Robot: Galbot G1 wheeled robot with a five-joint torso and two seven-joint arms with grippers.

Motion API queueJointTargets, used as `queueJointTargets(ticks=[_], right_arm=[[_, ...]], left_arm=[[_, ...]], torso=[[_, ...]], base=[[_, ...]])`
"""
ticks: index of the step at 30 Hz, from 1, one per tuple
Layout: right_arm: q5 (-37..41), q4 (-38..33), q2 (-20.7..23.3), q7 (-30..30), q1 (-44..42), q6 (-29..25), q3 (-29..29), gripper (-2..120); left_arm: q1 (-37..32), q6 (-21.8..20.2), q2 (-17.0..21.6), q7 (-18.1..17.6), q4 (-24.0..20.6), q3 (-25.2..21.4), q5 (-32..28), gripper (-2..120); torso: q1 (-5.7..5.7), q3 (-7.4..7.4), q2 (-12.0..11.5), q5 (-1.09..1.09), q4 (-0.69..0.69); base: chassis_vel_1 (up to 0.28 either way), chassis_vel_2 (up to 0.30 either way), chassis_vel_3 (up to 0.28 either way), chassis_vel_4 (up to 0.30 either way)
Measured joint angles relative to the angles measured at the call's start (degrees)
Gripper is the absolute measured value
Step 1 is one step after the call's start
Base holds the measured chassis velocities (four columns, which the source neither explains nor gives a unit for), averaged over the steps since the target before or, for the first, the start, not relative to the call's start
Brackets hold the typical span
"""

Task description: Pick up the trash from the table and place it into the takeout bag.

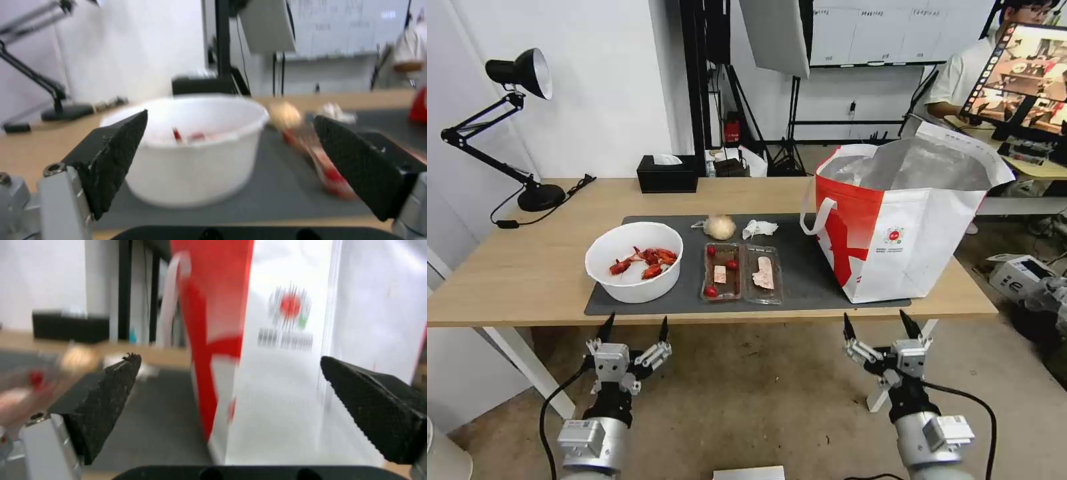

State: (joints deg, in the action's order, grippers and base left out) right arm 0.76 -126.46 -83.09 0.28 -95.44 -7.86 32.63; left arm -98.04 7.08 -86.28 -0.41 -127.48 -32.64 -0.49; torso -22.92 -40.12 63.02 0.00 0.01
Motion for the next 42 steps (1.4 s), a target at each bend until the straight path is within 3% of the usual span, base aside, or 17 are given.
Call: queueJointTargets(ticks=[2,4,6,7,10,13,20,25,27,37,42], right_arm=[[0.09,0.55,0.28,0.05,0.83,-0.82,0.13,100],[0.92,5.78,3.0,0.41,8.31,-8.61,1.27,100],[1.1,6.94,3.62,0.51,9.99,-10.3,1.56,100],[1.51,8.34,4.15,0.07,11.65,-12.48,1.74,100],[2.26,9.49,4.05,-2.11,11.73,-14.08,0.91,100],[2.39,9.5,3.79,-2.44,11.4,-14.13,0.45,100],[2.62,9.47,3.55,-2.46,11.16,-14.03,0.29,100],[4.62,8.77,3.73,-2.41,11.1,-13.58,0.14,100],[6.77,7.84,3.84,-2.34,10.92,-12.69,-0.59,100],[26.57,0.6,4.44,-0.38,8.76,-4.02,-11.2,100],[35.99,-1.15,5.14,4.64,8.93,-0.96,-19.17,100]], left_arm=[[0.68,0.99,-0.04,-0.07,0.57,-0.14,-0.08,100],[5.45,7.89,-0.4,-0.51,4.62,-1.19,-0.55,100],[6.63,9.58,-0.48,-0.63,5.62,-1.47,-0.66,100],[9.04,13.02,-0.67,-0.84,7.66,-2.04,-0.9,100],[13.49,19.46,-1.01,-1.26,11.47,-3.04,-1.33,100],[15.0,21.6,-1.11,-1.4,12.69,-3.38,-1.49,100],[15.2,22.02,-1.14,-1.36,12.94,-3.44,-1.58,100],[13.76,23.29,-0.83,5.96,13.59,-4.3,-4.15,100],[13.47,23.35,-0.7,6.59,13.46,-4.42,-4.48,100],[12.1,23.36,-0.44,7.39,12.41,-4.53,-4.92,100],[10.84,23.35,-0.32,7.4,11.32,-4.34,-4.84,100]], torso=[[0.0,0.0,0.0,0.0,0.0],[0.0,0.0,0.0,0.0,0.0],[0.0,0.0,0.0,0.01,0.01],[-0.01,-0.01,0.0,-0.02,0.01],[0.0,0.0,0.0,-0.01,-0.01],[0.0,0.0,-0.01,0.0,-0.02],[0.0,0.01,-0.01,-0.01,-0.01],[0.0,0.01,0.0,-0.01,-0.01],[0.0,0.01,0.0,0.0,-0.01],[0.0,0.01,0.0,-0.02,-0.01],[0.01,0.01,0.0,-0.01,-0.01]], base=[[0.0,0.0,0.0,0.0],[0.0,0.0,0.0,0.0],[0.0,0.0,0.0,0.0],[0.0,0.0,0.0,0.0],[0.0,0.0,0.0,0.0],[0.0,0.0,0.0,0.0],[0.0,0.0,0.0,0.0],[0.0,0.0,0.0,0.0],[0.0,0.0,0.0,0.0],[0.0,0.0,0.0,0.0],[0.0,0.0,0.0,0.0]])
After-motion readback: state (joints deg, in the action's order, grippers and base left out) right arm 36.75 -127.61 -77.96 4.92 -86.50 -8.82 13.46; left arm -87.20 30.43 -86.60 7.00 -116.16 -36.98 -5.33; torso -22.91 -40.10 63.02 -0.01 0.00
